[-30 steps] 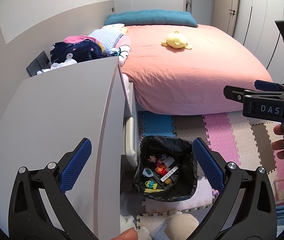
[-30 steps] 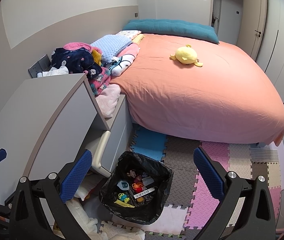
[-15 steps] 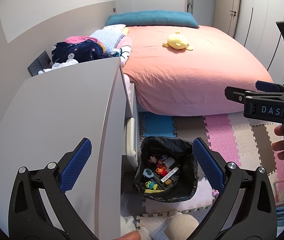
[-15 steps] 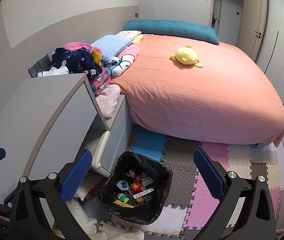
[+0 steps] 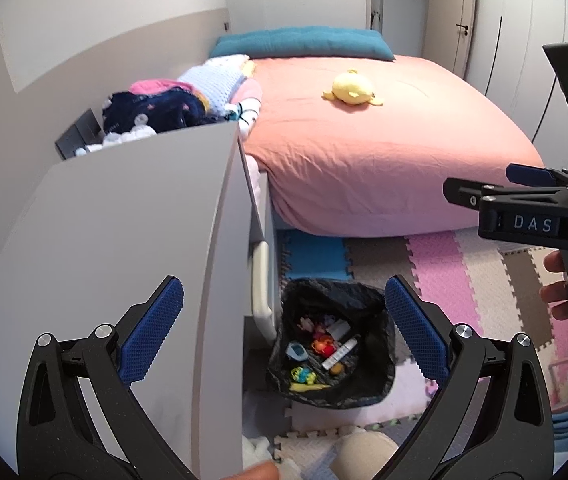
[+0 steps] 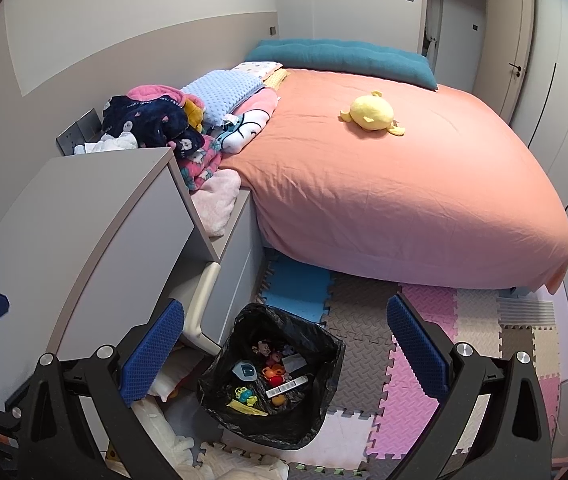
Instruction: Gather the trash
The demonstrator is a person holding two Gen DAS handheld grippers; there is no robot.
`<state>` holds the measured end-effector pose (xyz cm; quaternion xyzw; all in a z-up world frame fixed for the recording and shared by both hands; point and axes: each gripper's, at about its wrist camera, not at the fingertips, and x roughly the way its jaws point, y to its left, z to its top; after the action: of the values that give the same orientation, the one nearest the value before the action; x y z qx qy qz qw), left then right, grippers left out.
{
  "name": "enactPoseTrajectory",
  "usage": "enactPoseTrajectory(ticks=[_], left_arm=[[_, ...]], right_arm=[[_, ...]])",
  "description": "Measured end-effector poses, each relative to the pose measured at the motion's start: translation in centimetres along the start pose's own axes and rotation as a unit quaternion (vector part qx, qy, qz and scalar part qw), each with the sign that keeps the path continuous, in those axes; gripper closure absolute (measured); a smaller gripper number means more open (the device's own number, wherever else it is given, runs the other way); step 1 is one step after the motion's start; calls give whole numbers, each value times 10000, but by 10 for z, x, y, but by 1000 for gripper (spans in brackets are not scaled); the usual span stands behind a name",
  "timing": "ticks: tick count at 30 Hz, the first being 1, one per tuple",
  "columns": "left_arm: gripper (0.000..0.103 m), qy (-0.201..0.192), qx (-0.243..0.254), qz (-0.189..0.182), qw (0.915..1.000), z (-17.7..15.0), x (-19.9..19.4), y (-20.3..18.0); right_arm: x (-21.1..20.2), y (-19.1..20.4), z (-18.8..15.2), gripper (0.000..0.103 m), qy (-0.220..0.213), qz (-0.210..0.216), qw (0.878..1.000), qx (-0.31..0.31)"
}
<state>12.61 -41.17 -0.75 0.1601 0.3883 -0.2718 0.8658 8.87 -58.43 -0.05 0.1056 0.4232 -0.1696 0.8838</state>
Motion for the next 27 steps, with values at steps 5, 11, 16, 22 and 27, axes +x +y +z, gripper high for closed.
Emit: enactPoseTrajectory(ticks=[5,11,16,22,27], left_arm=[[5,-81,-15,-2,10000,-2,-1,1],[5,-101,-43,94,9999,0,-3,4],[5,85,-49,16,10000,-2,0,5],[5,67,-19,14,10000,-3,-3,5],[5,58,-40,18,10000,-4,-7,8]], right_arm=[[-1,0,1,2,0,5,10000,-20],[-1,1,1,2,-4,3,10000,-20],[-2,2,2,2,-23,16,10000,-37],[-4,5,2,2,-31,16,10000,-55],[-5,6,2,2,-35,20,10000,-48]])
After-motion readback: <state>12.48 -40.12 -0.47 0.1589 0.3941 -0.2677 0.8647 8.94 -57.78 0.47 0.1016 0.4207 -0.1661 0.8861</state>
